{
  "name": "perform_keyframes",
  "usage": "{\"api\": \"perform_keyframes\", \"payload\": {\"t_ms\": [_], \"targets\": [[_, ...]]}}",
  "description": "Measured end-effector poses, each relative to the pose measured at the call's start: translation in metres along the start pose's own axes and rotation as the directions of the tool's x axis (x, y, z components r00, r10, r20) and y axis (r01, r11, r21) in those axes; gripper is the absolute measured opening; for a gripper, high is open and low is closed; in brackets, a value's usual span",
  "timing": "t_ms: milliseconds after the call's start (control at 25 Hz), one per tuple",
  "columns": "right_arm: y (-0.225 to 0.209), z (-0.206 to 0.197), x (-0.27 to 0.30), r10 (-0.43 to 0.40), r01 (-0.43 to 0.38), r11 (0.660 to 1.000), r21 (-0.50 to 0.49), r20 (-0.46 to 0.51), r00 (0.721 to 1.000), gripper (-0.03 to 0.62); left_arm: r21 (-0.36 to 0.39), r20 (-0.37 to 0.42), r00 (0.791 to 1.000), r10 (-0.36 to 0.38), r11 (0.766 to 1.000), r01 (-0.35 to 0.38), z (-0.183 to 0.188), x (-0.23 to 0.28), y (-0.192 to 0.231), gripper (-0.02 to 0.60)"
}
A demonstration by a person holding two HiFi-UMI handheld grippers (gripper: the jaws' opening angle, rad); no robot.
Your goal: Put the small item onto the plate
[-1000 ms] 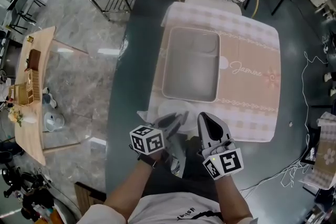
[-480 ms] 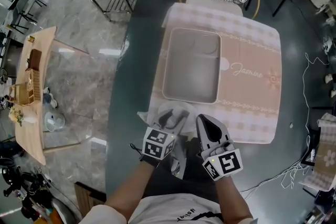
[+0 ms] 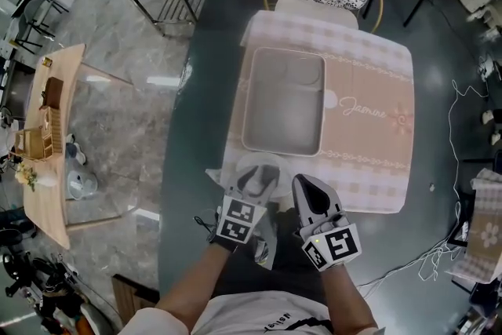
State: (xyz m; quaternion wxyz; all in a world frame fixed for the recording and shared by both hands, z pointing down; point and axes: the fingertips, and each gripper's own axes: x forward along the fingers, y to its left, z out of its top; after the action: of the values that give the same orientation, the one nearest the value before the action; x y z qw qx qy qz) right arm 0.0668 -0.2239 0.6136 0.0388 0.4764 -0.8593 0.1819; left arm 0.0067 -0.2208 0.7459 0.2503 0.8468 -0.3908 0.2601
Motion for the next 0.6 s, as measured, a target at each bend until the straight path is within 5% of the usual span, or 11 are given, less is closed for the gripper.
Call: {"api": "perform_keyframes", "payload": {"t_ms": [280,600], "targets": [[0.022,0.041,-0.017,-0.008,0.008,1.0,-0.005,-0.031,0.999,0.015,-0.021,0.104,0.994,-0.041,0.999,0.044,0.06,-0.062,-0.031,0.052],[0.059,0.107,-0.036,0.006,-0.007,1.0,-0.023,-0.005,1.0,0.015,0.004,0.263,0.96,-0.094,0.995,0.097,0.15,-0.15,-0.069,0.006]]}}
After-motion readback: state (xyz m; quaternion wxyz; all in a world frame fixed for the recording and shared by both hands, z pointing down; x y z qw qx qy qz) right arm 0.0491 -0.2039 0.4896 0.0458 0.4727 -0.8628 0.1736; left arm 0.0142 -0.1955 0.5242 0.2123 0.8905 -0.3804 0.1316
